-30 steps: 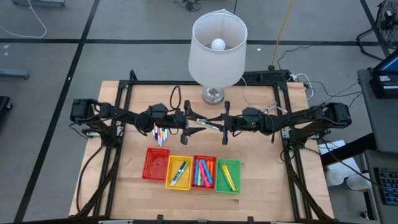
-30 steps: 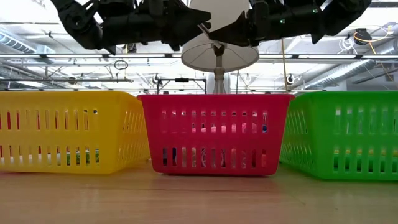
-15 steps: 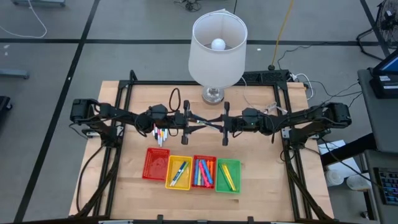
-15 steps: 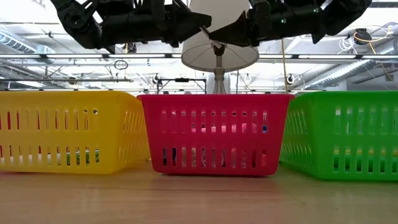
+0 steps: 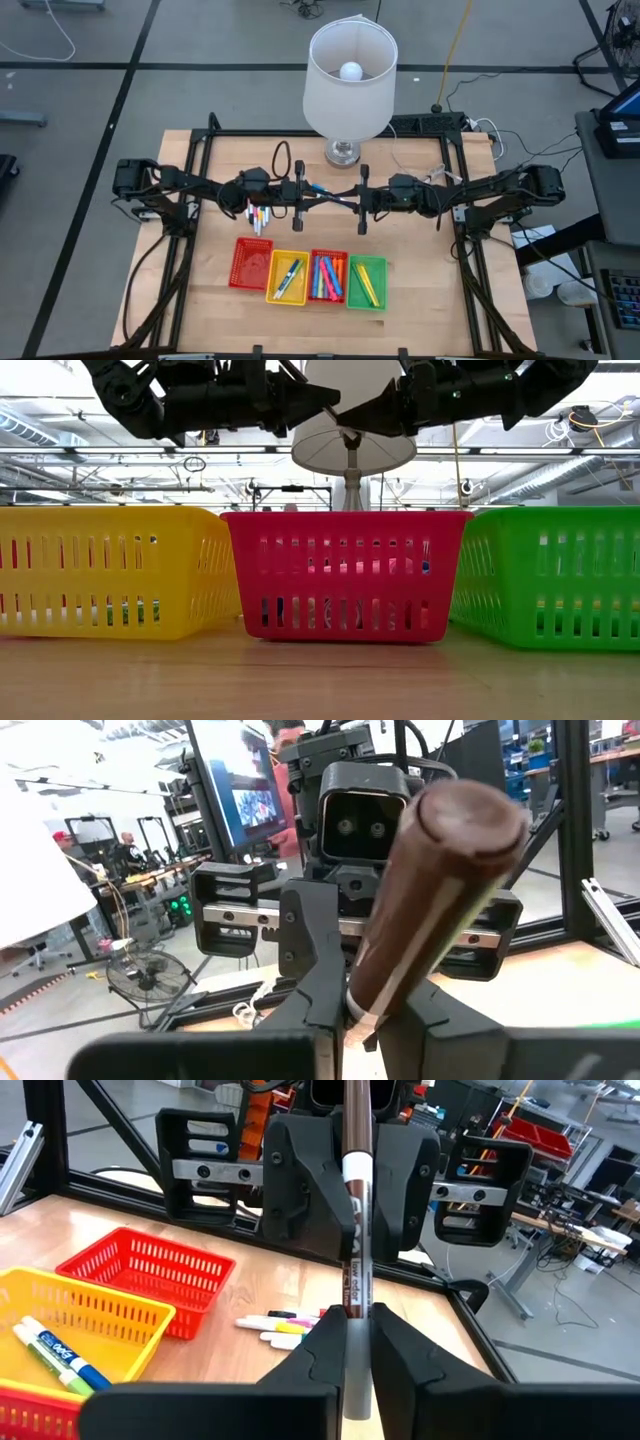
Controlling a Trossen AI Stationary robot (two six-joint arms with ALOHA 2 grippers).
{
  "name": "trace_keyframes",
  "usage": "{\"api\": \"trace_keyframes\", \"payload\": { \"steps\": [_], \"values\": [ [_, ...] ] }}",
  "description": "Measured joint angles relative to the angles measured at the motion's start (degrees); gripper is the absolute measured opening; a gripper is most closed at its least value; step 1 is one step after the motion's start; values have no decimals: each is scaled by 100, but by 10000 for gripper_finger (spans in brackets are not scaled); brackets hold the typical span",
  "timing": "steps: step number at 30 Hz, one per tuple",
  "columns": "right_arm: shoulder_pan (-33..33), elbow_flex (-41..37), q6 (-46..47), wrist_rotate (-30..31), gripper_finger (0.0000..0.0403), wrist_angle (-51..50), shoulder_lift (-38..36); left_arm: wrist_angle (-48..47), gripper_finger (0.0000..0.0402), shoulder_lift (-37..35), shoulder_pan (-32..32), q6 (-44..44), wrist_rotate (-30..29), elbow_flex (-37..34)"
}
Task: Pick & Place Markers
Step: Put the brown marker into the yellow bin
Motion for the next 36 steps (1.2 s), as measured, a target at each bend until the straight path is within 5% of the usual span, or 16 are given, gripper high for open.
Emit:
{"api": "trace_keyframes", "payload": {
  "steps": [5, 15, 21, 29, 36],
  "values": [
    [4, 4, 156, 297, 52, -262, -5, -70, 36, 0, 2, -17, -23, 0],
    [-8, 0, 419, 1196, 183, -1248, -150, -178, 36, -7, -15, -20, 53, 0],
    [26, 0, 1040, 1429, 210, -2225, -831, -833, 36, -350, -8, -384, -246, 0],
    [31, 0, 1662, 1408, 204, -3311, -1547, -4144, 36, -1793, -638, -2006, -1003, 0],
    [31, 0, 1883, 1399, 197, -3761, -1787, -5932, 36, -2525, -1614, -5082, -1200, 0]
  ]
}}
